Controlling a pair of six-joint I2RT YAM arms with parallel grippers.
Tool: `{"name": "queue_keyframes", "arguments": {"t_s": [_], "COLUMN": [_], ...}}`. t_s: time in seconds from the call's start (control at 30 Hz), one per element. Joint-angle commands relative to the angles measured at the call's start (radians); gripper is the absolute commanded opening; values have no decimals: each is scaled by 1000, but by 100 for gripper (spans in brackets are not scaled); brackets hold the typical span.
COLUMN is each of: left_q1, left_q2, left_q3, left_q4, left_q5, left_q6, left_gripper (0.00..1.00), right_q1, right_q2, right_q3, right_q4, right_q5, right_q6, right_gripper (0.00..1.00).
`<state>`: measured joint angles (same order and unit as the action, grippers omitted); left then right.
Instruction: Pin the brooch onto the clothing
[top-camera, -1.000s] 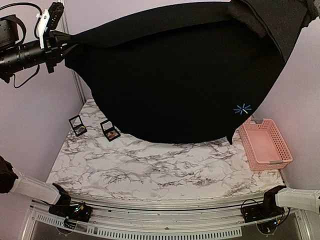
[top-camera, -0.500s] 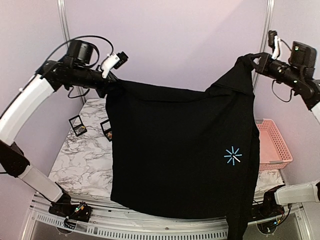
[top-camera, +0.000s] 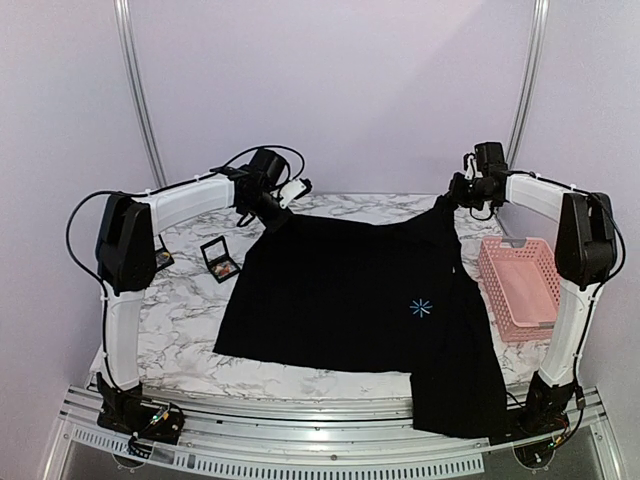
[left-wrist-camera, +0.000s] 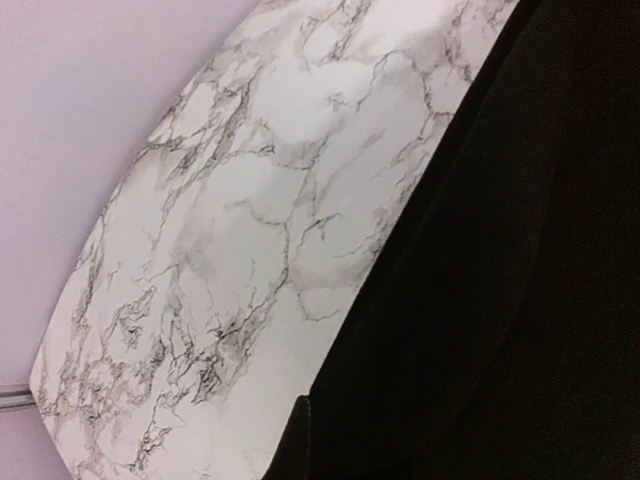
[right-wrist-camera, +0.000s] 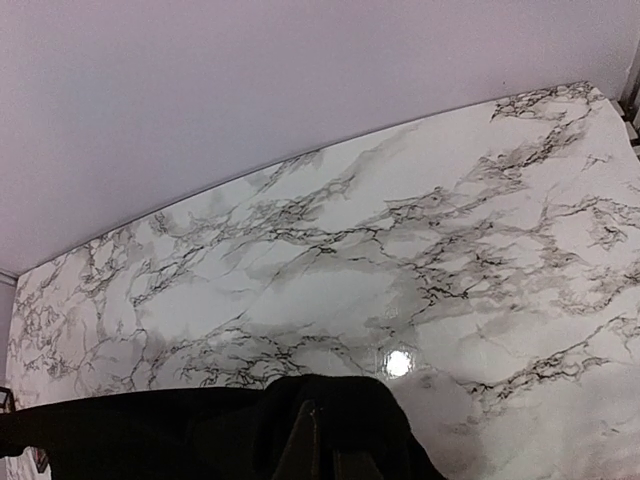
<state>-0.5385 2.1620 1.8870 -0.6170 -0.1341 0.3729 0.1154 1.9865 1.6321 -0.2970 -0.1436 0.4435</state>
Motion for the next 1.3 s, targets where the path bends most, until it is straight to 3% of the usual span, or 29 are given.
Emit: {"name": "queue_keyframes", "arguments": {"t_s": [0.0, 0.17, 0.2, 0.3, 0.4, 0.5, 0.53, 0.67, 0.77, 0.83, 0.93, 1.03, 1.13, 1.27], "left_q1": [14, 22, 25, 42, 66, 77, 72, 13, -68, -102, -112, -114, -120, -126], "left_q2": [39, 112, 130, 201, 277, 261, 224, 4, -179, -281, -388, -484, -566, -635], "left_q3": [66, 101, 109, 172, 326, 445, 439, 243, -3, -112, -214, -382, -563, -773], "left_q4": [115, 221, 253, 342, 323, 191, 169, 82, 16, -63, -293, -415, -432, -310], "left_q5": [-149, -308, -350, -495, -563, -471, -422, -197, -147, -109, 49, 159, 191, 91], "left_q6": [18, 48, 59, 88, 68, 18, 17, 112, 233, 281, 314, 382, 423, 438], "left_gripper": [0, 8, 17, 68, 86, 93, 95, 98, 100, 99, 94, 90, 92, 99], "right_q1": [-20, -70, -80, -100, -104, -99, -96, -45, 15, 64, 123, 191, 238, 298], "right_q2": [109, 230, 247, 287, 311, 275, 255, 116, -4, -85, -220, -342, -420, -478], "right_q3": [150, 221, 226, 264, 341, 383, 383, 356, 241, 128, -84, -274, -424, -584], "right_q4": [97, 177, 197, 214, 134, 29, -16, -255, -425, -519, -604, -665, -746, -801], "right_q5": [-56, -77, -87, -104, -96, -84, -60, 77, 183, 203, 191, 208, 205, 196], "right_q6": [45, 146, 175, 235, 205, 117, 82, -54, -108, -98, -38, 50, 139, 270], "right_gripper": [5, 20, 23, 51, 74, 96, 98, 99, 97, 89, 66, 51, 51, 60]}}
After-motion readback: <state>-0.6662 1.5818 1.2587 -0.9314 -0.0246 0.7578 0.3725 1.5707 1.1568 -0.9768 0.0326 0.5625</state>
